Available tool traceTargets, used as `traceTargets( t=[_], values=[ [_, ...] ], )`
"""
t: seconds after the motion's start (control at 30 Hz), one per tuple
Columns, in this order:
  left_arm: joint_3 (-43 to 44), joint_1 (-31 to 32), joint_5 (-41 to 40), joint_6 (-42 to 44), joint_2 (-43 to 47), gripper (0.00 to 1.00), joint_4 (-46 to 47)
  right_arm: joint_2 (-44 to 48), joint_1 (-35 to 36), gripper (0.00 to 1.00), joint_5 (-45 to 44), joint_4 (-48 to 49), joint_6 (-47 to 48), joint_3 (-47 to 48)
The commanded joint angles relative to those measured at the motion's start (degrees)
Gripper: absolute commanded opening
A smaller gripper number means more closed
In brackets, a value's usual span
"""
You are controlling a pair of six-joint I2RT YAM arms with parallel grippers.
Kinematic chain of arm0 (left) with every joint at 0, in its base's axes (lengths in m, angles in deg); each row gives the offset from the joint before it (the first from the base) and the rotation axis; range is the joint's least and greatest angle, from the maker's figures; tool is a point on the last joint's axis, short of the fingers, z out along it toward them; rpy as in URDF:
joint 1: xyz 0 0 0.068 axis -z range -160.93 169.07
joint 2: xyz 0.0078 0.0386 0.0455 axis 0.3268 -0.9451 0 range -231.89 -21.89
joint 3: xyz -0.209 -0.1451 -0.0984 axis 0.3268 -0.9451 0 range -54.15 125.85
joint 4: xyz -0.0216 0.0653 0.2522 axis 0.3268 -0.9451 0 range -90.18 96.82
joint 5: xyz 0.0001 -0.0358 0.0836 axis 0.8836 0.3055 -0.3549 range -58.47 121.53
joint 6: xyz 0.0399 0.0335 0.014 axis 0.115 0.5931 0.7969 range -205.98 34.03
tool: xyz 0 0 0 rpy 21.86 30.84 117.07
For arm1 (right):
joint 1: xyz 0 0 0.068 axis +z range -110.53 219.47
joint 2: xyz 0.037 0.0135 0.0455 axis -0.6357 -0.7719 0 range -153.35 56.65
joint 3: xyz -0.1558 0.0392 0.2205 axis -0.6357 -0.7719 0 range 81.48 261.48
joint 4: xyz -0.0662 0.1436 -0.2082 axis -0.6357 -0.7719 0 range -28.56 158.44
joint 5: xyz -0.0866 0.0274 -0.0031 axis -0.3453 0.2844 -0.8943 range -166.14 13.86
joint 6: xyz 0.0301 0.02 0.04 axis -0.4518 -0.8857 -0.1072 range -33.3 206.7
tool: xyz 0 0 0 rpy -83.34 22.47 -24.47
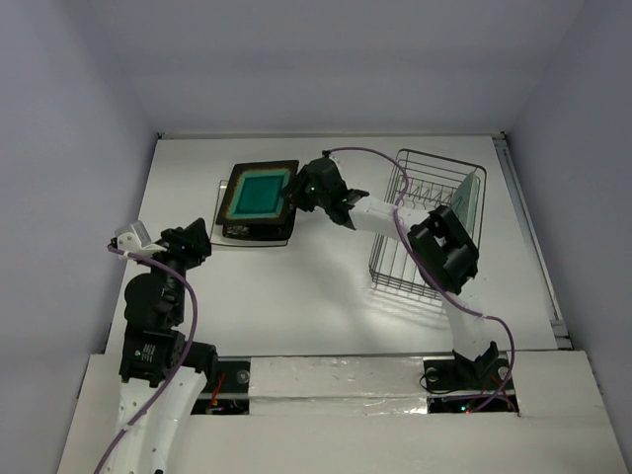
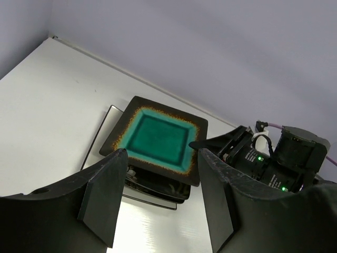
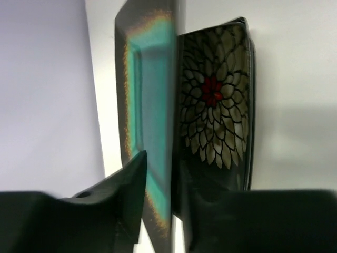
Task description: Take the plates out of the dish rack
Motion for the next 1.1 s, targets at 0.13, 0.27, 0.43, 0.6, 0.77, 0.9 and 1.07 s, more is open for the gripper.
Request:
traceTargets(
  t=[0.13,0.27,0.43,0.6,0.77,0.9,1.07],
  values=[
    [-0.5,-0.4,0.2,0.3,0.5,0.53,2.6,1.6,0.3,0.72,-0.9,-2.6,5.0,5.4],
    [-0.5,-0.4,0.2,0.3,0.6,0.53,2.6,1.5,0.3,0.85,-4.3,-15.2,11.7,10.7],
    [-0.4,-0.4,0.2,0.2,1.0,0.53,2.6,-0.6,0.3,0.95,-11.2,-31.6,18.4,21.7],
    [-0.5,-0.4,0.2,0.2,1.3,0.53,2.6,-1.0,0.3,0.98,-18.9,-47.7,24.7,29.5],
    [-0.4,-0.4,0.2,0.4,2.0,0.53,2.5,13.1,-4.8,0.13,-27.3,-47.6,27.9,16.6],
    [-0.5,-0.4,0.2,0.4,2.8,0.53,2.6,26.6,-14.3,0.0,-32.4,-52.2,31.3,8.4],
    [-0.4,-0.4,0.2,0.3,4.3,0.53,2.6,34.2,-24.9,0.22,-39.2,-64.5,36.3,5.5]
  ],
)
